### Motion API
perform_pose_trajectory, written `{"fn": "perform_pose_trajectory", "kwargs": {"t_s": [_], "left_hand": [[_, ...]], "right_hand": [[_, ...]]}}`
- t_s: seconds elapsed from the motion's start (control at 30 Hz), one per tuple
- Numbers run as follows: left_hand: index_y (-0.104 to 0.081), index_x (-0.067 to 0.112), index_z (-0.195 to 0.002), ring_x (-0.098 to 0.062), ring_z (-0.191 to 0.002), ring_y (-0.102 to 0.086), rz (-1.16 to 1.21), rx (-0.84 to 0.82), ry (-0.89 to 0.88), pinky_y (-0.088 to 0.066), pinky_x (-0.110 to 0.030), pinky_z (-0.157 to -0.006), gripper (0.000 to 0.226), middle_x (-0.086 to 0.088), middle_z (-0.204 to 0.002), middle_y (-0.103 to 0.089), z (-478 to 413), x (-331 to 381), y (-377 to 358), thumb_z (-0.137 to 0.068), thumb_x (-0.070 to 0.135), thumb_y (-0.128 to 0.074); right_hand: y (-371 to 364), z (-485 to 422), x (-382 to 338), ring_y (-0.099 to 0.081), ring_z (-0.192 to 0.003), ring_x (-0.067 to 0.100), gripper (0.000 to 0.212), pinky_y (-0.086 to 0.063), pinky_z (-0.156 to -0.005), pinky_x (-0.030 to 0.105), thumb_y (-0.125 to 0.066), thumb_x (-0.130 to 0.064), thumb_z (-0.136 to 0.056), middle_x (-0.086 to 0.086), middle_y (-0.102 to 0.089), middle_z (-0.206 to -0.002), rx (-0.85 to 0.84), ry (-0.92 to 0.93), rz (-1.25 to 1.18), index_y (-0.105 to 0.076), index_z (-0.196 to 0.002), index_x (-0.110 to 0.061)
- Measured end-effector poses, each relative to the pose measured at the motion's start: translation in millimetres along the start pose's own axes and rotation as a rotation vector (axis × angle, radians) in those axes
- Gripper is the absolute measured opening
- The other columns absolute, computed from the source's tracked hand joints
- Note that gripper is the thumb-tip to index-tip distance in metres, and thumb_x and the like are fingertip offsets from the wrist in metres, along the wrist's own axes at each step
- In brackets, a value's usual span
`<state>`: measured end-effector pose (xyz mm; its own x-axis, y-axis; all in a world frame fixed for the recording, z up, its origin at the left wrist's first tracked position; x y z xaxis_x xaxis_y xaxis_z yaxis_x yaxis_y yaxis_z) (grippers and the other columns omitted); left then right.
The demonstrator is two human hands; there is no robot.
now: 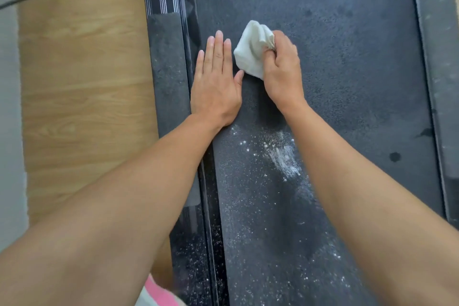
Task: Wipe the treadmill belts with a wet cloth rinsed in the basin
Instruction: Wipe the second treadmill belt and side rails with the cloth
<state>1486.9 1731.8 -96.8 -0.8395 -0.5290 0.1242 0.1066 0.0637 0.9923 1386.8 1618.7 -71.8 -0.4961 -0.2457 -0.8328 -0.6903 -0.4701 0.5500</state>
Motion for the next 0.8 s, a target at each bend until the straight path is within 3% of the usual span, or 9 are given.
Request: {"fn": "perform_pose_trajectory", "kwargs": {"t_s": [0.17, 0.23, 0.37, 0.5, 0.57, 0.6, 0.67, 0.73, 0.8], "left_hand": [[-0.008, 0.004, -0.166, -0.027, -0.162, -0.001, -0.046, -0.089, 0.027, -0.005, -0.045, -0.132, 0.07, -0.015, -0.175, -0.001, -9, -1, 6, -0.111, 0.047, -0.015], [-0.004, 0.006, -0.167, -0.026, -0.162, 0.002, -0.083, -0.168, 0.008, -0.002, -0.045, -0.131, 0.07, -0.013, -0.175, 0.003, -12, -3, 15, -0.112, 0.049, -0.014], [-0.012, 0.01, -0.167, -0.025, -0.162, -0.005, -0.031, -0.149, 0.031, -0.005, -0.05, -0.131, 0.065, -0.009, -0.175, -0.006, 7, -29, 44, -0.112, 0.045, -0.021], [-0.019, 0.005, -0.165, -0.028, -0.162, -0.008, 0.014, -0.077, -0.028, -0.01, -0.05, -0.131, 0.066, -0.013, -0.174, -0.011, 64, -23, 41, -0.111, 0.043, -0.026], [-0.013, 0.003, -0.166, -0.027, -0.162, -0.002, 0.078, -0.108, -0.032, -0.008, -0.046, -0.132, 0.069, -0.014, -0.175, -0.003, 67, -7, 27, -0.111, 0.044, -0.026], [-0.008, 0.003, -0.166, -0.026, -0.162, 0.001, 0.109, -0.129, 0.0, -0.006, -0.044, -0.132, 0.071, -0.014, -0.175, 0.002, 64, -3, 19, -0.112, 0.044, -0.026], [-0.001, 0.002, -0.165, -0.027, -0.162, 0.006, 0.07, -0.153, 0.058, -0.005, -0.043, -0.132, 0.073, -0.015, -0.174, 0.008, 59, 0, 4, -0.111, 0.046, -0.023], [0.0, 0.001, -0.165, -0.028, -0.162, 0.005, -0.009, -0.141, 0.064, -0.006, -0.043, -0.132, 0.074, -0.016, -0.174, 0.009, 58, 0, -4, -0.11, 0.048, -0.017], [0.0, 0.001, -0.165, -0.029, -0.162, 0.005, -0.037, -0.125, 0.048, -0.007, -0.044, -0.132, 0.075, -0.017, -0.174, 0.009, 55, 1, -7, -0.109, 0.049, -0.014]], "right_hand": [[13, -19, -8, -0.055, -0.085, 0.012, 0.026, -0.047, -0.082, 0.034, -0.041, -0.022, -0.097, -0.008, -0.063, -0.093, -0.099, -0.127, -0.123, -0.064, -0.101, -0.012], [32, -24, -26, -0.062, -0.087, 0.007, 0.03, -0.052, -0.081, 0.028, -0.041, -0.02, -0.099, -0.01, -0.069, -0.095, -0.113, -0.127, -0.151, -0.071, -0.106, -0.016], [63, -21, -72, -0.046, -0.07, 0.006, 0.024, -0.039, -0.063, 0.025, -0.041, -0.023, -0.102, -0.011, -0.051, -0.077, -0.068, 0.014, -0.03, -0.055, -0.083, -0.019], [62, 18, -66, -0.044, -0.072, 0.015, 0.018, -0.031, -0.065, 0.036, -0.04, -0.018, -0.107, 0.001, -0.055, -0.082, -0.115, 0.188, 0.287, -0.055, -0.097, -0.013], [36, 39, -34, -0.062, -0.092, 0.034, 0.026, -0.047, -0.074, 0.042, -0.04, -0.015, -0.108, 0.012, -0.066, -0.111, -0.298, 0.224, 0.47, -0.058, -0.127, -0.014], [19, 47, -16, -0.061, -0.118, 0.042, 0.037, -0.049, -0.09, 0.047, -0.041, -0.015, -0.109, 0.016, -0.059, -0.138, -0.411, 0.249, 0.567, -0.05, -0.145, -0.014], [-4, 56, 14, -0.02, -0.16, 0.038, 0.058, -0.029, -0.121, 0.051, -0.04, -0.021, -0.112, 0.012, -0.019, -0.174, -0.493, 0.307, 0.723, -0.021, -0.167, -0.014], [-10, 57, 23, 0.0, -0.164, 0.028, 0.062, -0.014, -0.127, 0.048, -0.034, -0.029, -0.115, 0.005, -0.001, -0.177, -0.431, 0.347, 0.737, -0.008, -0.169, -0.017], [-8, 56, 26, 0.002, -0.164, 0.023, 0.06, -0.01, -0.128, 0.044, -0.029, -0.032, -0.115, 0.001, 0.0, -0.177, -0.383, 0.375, 0.749, -0.007, -0.169, -0.02]]}}
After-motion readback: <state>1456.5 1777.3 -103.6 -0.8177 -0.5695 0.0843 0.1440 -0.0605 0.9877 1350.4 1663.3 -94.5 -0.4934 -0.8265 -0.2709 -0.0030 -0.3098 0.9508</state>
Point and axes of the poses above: each hand's wrist, its own z-axis away from the middle knuckle, its own y-axis out of the back of the hand, x = y × z, the point moved 7 cm from there along -z, towards the middle knuckle
